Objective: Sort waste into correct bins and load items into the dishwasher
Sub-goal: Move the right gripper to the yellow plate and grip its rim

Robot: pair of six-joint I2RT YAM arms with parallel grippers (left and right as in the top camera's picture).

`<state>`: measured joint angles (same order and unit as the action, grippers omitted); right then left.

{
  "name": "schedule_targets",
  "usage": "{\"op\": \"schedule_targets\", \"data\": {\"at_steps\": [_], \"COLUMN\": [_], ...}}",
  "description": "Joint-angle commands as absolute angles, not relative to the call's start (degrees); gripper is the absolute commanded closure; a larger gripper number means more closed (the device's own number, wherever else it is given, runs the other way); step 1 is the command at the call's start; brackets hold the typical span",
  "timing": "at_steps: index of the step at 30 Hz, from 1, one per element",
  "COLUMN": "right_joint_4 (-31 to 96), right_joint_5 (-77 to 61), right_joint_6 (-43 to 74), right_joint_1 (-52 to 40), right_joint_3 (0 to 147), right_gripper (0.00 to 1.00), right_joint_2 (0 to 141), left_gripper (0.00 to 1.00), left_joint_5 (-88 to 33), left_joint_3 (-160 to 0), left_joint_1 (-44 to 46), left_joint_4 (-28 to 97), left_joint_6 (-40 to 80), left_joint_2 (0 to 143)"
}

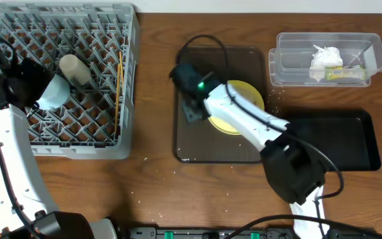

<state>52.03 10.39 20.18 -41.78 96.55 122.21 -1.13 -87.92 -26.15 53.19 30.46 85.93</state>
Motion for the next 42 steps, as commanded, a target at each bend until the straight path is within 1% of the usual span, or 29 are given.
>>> {"op": "schedule_targets", "data": {"at_steps": [1,3,7,10,18,24,28,34,37,42], "right_joint_4": [51.86,51.79,50.46,48.1,42.98,42.61,42.13,40.88,40.93,40.69], "right_joint_5": [20.36,19.77,19.05,19.03,19.27,18.41,15.59,15.62,15.62,15.66], "right_joint_6": [24.86,25.61,26.83,29.28,31.7,31.7,31.75,32.38,32.36,32.29], "right_joint_1": [-42.74,-42.92,-42.94,-42.94,-43.16,-43.2,-43.22,-43.83,-44.49,-46.28], "right_joint_3": [95.39,95.37,93.86,91.7,86.76,85.86,85.03,83.66,83.66,83.7], "right_gripper": [0.35,0.35,0.41,0.55,0.6,0.71,0.83,0.89,0.99,0.99], "right_joint_2": [121.91,121.91,121.95,121.97,121.97,121.99,121.99,121.99,121.99,121.99], "left_gripper": [0.03,0.04,0.04,0.03,0.04,0.03,0.03,0.04,0.04,0.03], "left_joint_5": [-0.82,-0.82,-0.82,-0.82,-0.82,-0.82,-0.82,-0.82,-0.82,-0.82], "left_joint_3": [-88.51,-88.51,-88.51,-88.51,-88.51,-88.51,-88.51,-88.51,-88.51,-88.51], "left_joint_1": [-26.28,-26.28,-26.28,-26.28,-26.28,-26.28,-26.28,-26.28,-26.28,-26.28], "left_joint_4": [53.34,53.34,53.32,53.32,53.32,53.32,53.32,53.34,53.32,53.32], "left_joint_6": [30.74,30.74,30.74,30.74,30.74,30.74,30.74,30.74,30.74,30.74], "left_joint_2": [86.15,86.15,86.15,86.15,86.15,86.15,86.15,86.15,86.15,86.15]}}
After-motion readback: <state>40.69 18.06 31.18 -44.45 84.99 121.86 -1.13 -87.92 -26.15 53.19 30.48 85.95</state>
